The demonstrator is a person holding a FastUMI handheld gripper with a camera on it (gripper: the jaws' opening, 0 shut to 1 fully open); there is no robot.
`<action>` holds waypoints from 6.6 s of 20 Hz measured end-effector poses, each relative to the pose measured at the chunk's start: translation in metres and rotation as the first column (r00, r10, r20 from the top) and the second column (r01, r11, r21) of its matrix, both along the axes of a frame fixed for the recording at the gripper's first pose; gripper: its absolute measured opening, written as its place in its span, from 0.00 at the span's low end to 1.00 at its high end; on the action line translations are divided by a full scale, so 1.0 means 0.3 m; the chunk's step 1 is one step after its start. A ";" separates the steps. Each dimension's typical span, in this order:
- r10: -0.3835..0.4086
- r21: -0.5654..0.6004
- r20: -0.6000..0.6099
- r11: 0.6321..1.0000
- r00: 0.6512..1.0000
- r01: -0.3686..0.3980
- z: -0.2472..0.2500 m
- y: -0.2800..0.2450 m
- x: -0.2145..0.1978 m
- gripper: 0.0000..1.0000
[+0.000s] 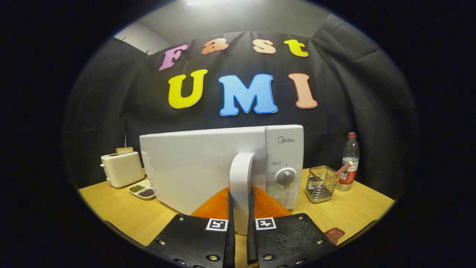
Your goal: Open the microwave, put the food inside, and close the microwave door.
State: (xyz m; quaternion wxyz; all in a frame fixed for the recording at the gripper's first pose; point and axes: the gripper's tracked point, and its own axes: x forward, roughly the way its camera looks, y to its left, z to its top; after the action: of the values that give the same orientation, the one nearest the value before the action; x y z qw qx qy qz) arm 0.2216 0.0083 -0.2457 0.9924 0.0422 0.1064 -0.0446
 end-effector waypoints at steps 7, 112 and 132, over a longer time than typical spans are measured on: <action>0.140 -0.006 0.032 0.990 0.990 -0.140 0.039 0.233 -0.209 0.12; 0.086 0.520 -0.016 0.852 0.996 -0.066 0.059 0.220 0.269 0.14; -0.122 0.494 0.004 0.863 0.993 0.104 -0.167 0.264 0.815 0.14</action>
State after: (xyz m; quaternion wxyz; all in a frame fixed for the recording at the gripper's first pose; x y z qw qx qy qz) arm 0.4661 0.0875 -0.2957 0.9462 0.3008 0.0941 -0.0731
